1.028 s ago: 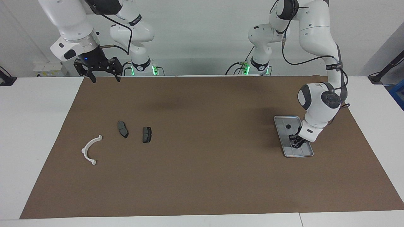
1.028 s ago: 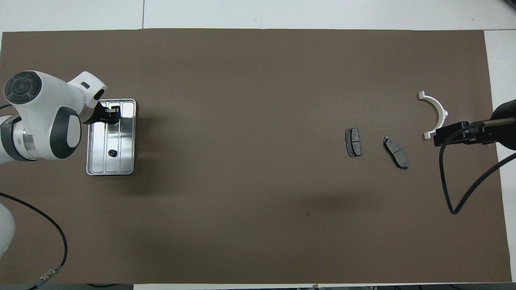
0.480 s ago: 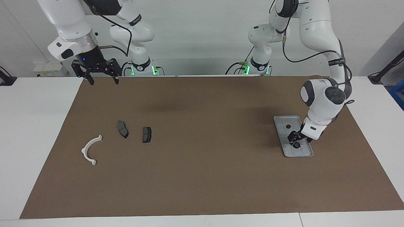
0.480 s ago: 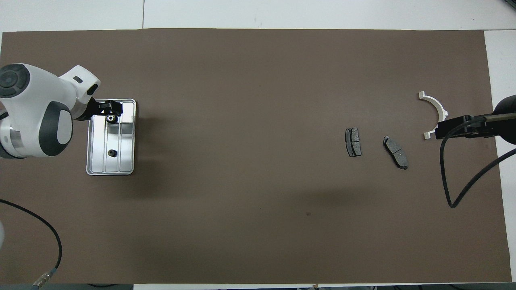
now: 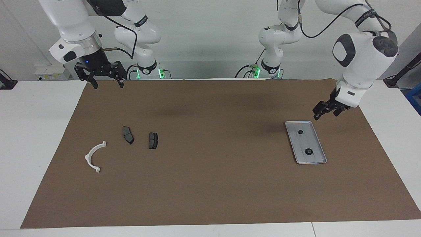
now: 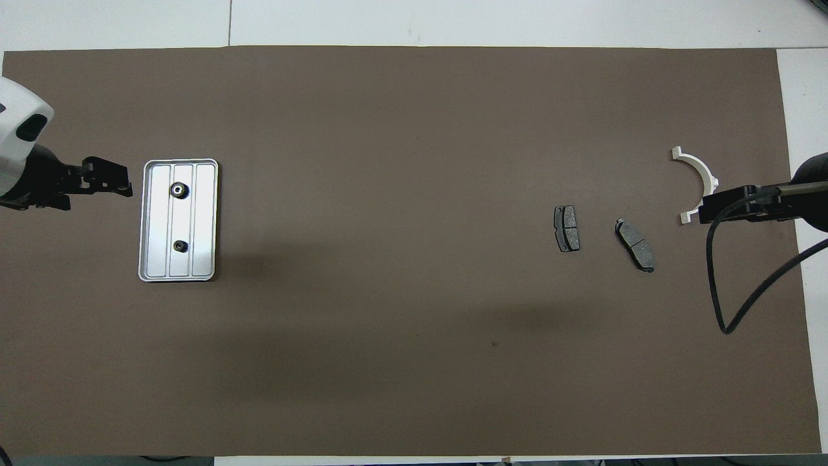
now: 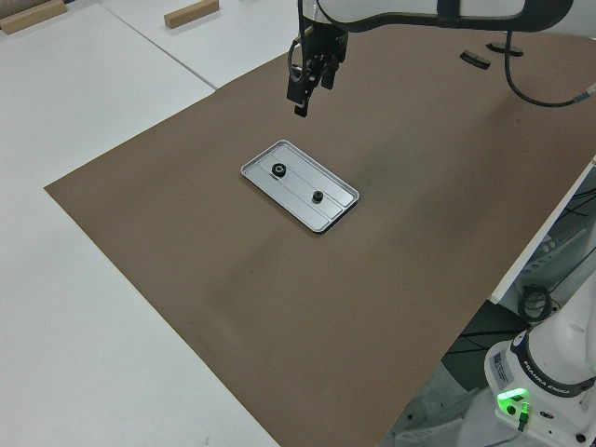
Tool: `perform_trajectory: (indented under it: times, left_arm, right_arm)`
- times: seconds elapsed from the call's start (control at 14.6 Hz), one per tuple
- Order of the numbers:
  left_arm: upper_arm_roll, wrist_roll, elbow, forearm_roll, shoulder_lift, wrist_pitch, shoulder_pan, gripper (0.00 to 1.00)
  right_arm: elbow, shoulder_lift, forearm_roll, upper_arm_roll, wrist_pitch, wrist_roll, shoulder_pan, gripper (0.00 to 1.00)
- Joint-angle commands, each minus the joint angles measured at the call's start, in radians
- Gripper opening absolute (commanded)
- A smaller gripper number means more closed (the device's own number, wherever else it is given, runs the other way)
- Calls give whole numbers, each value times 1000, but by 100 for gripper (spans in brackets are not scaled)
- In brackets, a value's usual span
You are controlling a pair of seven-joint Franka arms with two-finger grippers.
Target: Pick bearing gear from pile to tray
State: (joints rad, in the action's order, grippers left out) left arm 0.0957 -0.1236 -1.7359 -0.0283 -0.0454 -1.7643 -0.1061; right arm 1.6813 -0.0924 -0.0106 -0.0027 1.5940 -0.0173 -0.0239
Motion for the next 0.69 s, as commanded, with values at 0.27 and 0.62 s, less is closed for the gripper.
perform_trajectory:
  times: [0.27, 0.62]
  left_arm:
    - [7, 12, 81, 45, 30, 135, 47, 100]
    - [10, 12, 104, 45, 59, 164, 63, 100]
  right_arm:
    - [-6, 3, 12, 0, 7, 10, 4, 100]
    - [-6, 0, 12, 0, 3, 10, 2, 100]
